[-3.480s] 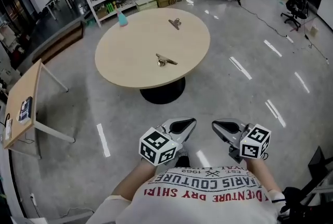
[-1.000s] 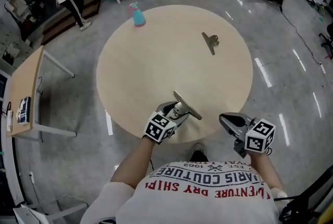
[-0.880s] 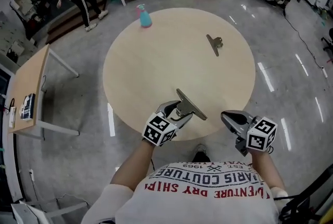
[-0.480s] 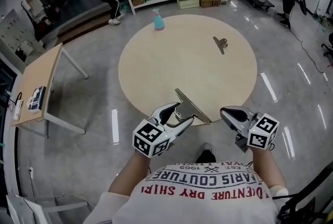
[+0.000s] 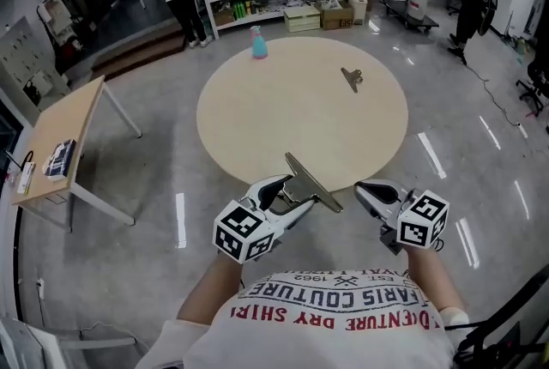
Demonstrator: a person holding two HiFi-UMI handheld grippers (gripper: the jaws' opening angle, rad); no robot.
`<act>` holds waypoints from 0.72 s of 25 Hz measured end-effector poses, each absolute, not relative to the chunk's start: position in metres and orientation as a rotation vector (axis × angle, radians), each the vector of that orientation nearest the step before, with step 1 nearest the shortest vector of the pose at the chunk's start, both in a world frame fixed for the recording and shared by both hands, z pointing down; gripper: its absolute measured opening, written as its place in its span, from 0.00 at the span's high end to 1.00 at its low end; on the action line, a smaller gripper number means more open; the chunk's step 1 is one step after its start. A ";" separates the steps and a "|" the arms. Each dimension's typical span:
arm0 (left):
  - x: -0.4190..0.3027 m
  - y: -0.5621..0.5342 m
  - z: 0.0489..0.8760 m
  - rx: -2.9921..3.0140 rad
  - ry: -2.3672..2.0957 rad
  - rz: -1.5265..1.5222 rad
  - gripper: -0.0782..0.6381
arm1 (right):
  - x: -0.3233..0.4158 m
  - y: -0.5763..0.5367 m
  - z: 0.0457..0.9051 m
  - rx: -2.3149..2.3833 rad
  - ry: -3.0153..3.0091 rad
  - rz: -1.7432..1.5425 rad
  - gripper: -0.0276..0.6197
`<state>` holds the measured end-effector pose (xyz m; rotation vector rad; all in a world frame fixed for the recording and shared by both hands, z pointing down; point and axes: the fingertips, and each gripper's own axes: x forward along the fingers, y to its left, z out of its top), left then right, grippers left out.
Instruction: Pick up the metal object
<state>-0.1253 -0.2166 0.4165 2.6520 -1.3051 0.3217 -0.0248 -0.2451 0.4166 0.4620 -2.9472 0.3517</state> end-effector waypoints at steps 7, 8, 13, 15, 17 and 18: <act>-0.095 -0.208 0.400 2.658 -1.329 0.320 0.50 | 0.004 -0.234 0.403 0.426 -2.945 0.331 0.96; -0.091 -0.207 0.399 2.655 -1.326 0.312 0.50 | 0.008 -0.235 0.403 0.426 -2.945 0.327 0.96; -0.075 -0.203 0.388 2.663 -1.333 0.304 0.50 | 0.021 -0.233 0.391 0.421 -2.963 0.323 0.96; -0.073 -0.201 0.384 2.671 -1.335 0.303 0.50 | 0.023 -0.231 0.389 0.415 -2.968 0.317 0.96; -0.074 -0.199 0.381 2.674 -1.340 0.297 0.50 | 0.021 -0.229 0.388 0.402 -2.964 0.295 0.96; -0.076 -0.199 0.380 2.673 -1.344 0.294 0.50 | 0.019 -0.228 0.388 0.398 -2.960 0.281 0.96</act>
